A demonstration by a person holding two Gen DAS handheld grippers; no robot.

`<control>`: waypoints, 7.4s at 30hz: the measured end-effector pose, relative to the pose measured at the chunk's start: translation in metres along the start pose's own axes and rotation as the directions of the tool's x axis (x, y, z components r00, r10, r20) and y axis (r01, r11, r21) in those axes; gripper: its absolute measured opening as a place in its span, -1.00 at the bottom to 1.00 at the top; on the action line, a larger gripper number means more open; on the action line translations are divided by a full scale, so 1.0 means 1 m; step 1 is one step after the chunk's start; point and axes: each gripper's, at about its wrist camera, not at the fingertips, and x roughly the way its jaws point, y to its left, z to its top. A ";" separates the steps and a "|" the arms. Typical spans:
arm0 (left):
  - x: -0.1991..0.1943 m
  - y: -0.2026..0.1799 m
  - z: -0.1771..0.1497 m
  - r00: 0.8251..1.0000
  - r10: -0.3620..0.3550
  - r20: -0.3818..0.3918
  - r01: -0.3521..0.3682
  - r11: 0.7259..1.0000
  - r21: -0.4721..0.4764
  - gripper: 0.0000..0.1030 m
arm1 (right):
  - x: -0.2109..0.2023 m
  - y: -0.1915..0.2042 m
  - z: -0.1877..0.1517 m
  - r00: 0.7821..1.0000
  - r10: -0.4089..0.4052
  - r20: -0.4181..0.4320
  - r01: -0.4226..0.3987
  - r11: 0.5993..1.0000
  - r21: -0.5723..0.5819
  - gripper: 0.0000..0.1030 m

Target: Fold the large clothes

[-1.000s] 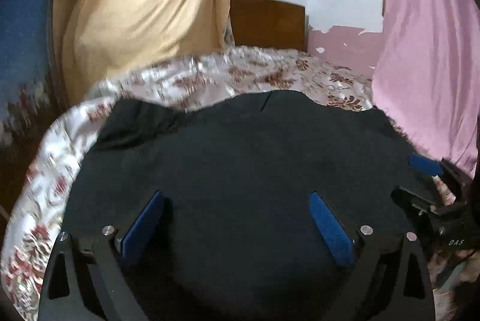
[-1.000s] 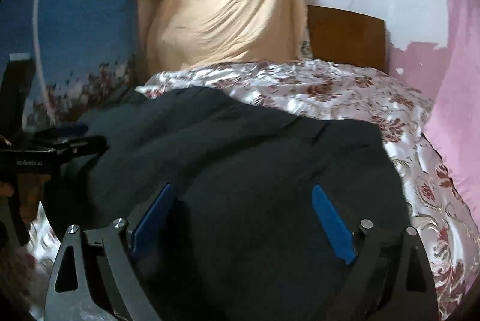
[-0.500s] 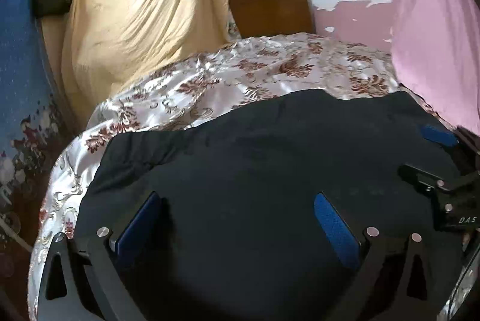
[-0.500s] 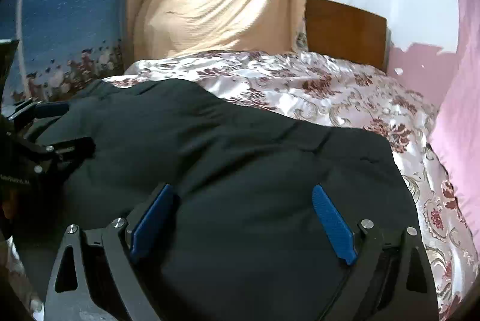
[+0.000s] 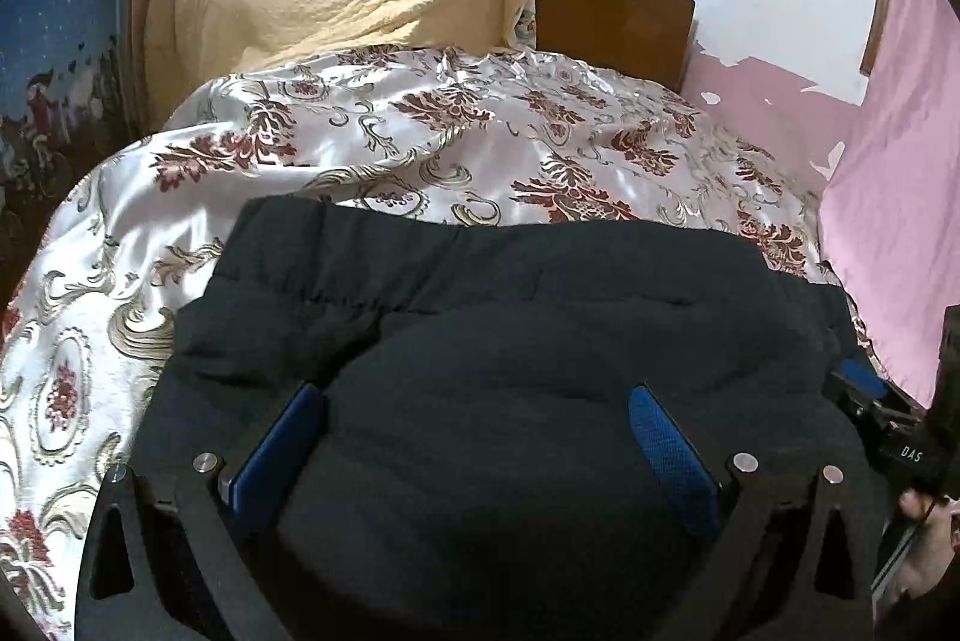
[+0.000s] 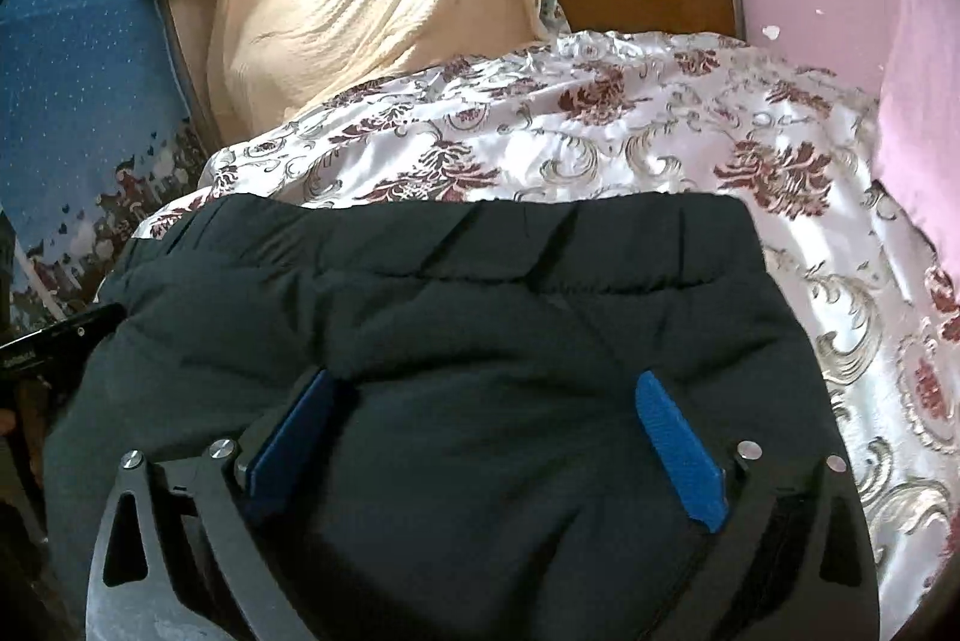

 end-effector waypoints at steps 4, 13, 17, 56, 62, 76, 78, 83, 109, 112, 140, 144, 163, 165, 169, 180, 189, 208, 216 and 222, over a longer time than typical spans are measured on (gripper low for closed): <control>0.009 0.000 -0.005 1.000 -0.009 0.007 0.009 1.000 -0.008 1.00 | 0.012 -0.003 -0.006 1.000 0.018 0.000 -0.018 1.000 0.021 0.98; 0.017 0.007 -0.007 0.998 -0.059 0.028 0.060 0.997 -0.050 1.00 | 0.020 -0.011 -0.012 0.998 0.066 0.018 -0.067 0.996 0.065 0.98; 0.020 0.008 -0.008 0.997 -0.067 0.038 0.069 0.996 -0.059 1.00 | 0.025 -0.012 -0.013 0.997 0.076 0.020 -0.077 0.994 0.076 0.99; 0.030 0.008 -0.011 0.997 -0.059 0.043 0.062 0.996 -0.062 1.00 | 0.038 -0.016 -0.017 0.995 0.100 0.005 -0.100 0.990 0.096 0.99; 0.029 0.007 -0.012 0.997 -0.060 0.044 0.063 0.996 -0.063 1.00 | 0.041 -0.016 -0.020 0.995 0.095 0.001 -0.095 0.991 0.093 0.99; 0.028 0.011 -0.013 0.996 -0.066 0.051 0.070 0.995 -0.072 1.00 | 0.037 -0.017 -0.022 0.996 0.091 0.018 -0.093 0.992 0.091 0.98; 0.025 0.016 -0.011 0.998 -0.061 0.021 0.062 0.995 -0.072 1.00 | 0.029 -0.017 -0.021 0.996 0.091 0.009 -0.091 0.992 0.089 0.98; -0.005 0.033 -0.006 1.000 -0.008 -0.018 0.007 0.998 -0.068 1.00 | -0.006 -0.020 -0.024 0.997 0.079 0.002 -0.079 0.995 0.058 0.98; -0.005 0.102 -0.051 0.897 -0.224 -0.382 0.226 0.973 -0.040 1.00 | -0.018 -0.127 -0.072 0.894 0.342 -0.288 -0.287 0.933 0.217 0.98; 0.003 0.104 -0.051 0.877 -0.271 -0.396 0.270 0.961 -0.059 1.00 | -0.001 -0.127 -0.069 0.859 0.413 -0.301 -0.355 0.906 0.231 0.98; -0.030 0.054 -0.042 0.955 -0.015 -0.295 0.018 1.000 0.007 -0.33 | -0.030 -0.058 -0.051 0.949 0.134 -0.287 -0.115 0.990 0.084 -0.14; -0.053 0.032 -0.037 0.966 0.079 -0.246 -0.056 0.994 0.097 -0.60 | -0.047 -0.046 -0.036 0.961 0.080 -0.264 -0.065 0.996 0.065 -0.42; -0.163 0.000 -0.057 0.974 0.089 -0.208 -0.055 0.985 0.164 -0.67 | -0.175 -0.016 -0.040 0.986 0.033 -0.164 -0.039 0.999 -0.033 -0.60; -0.178 0.000 -0.065 0.972 0.085 -0.219 -0.049 0.985 0.165 -0.67 | -0.187 -0.014 -0.045 0.985 0.034 -0.166 -0.041 0.998 -0.037 -0.60; -0.201 -0.003 -0.078 0.970 0.085 -0.228 -0.046 0.984 0.172 -0.67 | -0.213 -0.012 -0.060 0.985 0.040 -0.168 -0.046 0.998 -0.033 -0.60; -0.223 -0.002 -0.113 0.961 0.081 -0.265 -0.038 0.986 0.161 -0.67 | -0.238 -0.012 -0.098 0.981 0.043 -0.191 -0.048 0.999 -0.020 -0.60; -0.206 0.008 -0.134 0.950 0.101 -0.297 -0.060 0.988 0.144 -0.62 | -0.215 -0.022 -0.118 0.973 0.018 -0.231 -0.014 1.000 0.019 -0.53; -0.200 0.040 -0.156 0.930 0.177 -0.321 -0.190 0.982 -0.008 0.69 | -0.210 -0.043 -0.144 0.967 -0.120 -0.225 0.147 0.983 0.107 0.55; -0.232 0.025 -0.158 0.947 0.241 -0.213 -0.242 0.970 0.024 0.93 | -0.241 -0.032 -0.141 0.975 -0.187 -0.123 0.199 0.975 0.095 0.77; -0.263 0.009 -0.160 0.967 0.229 -0.109 -0.229 0.973 0.014 1.00 | -0.273 -0.009 -0.142 0.973 -0.228 -0.025 0.228 0.974 0.017 0.80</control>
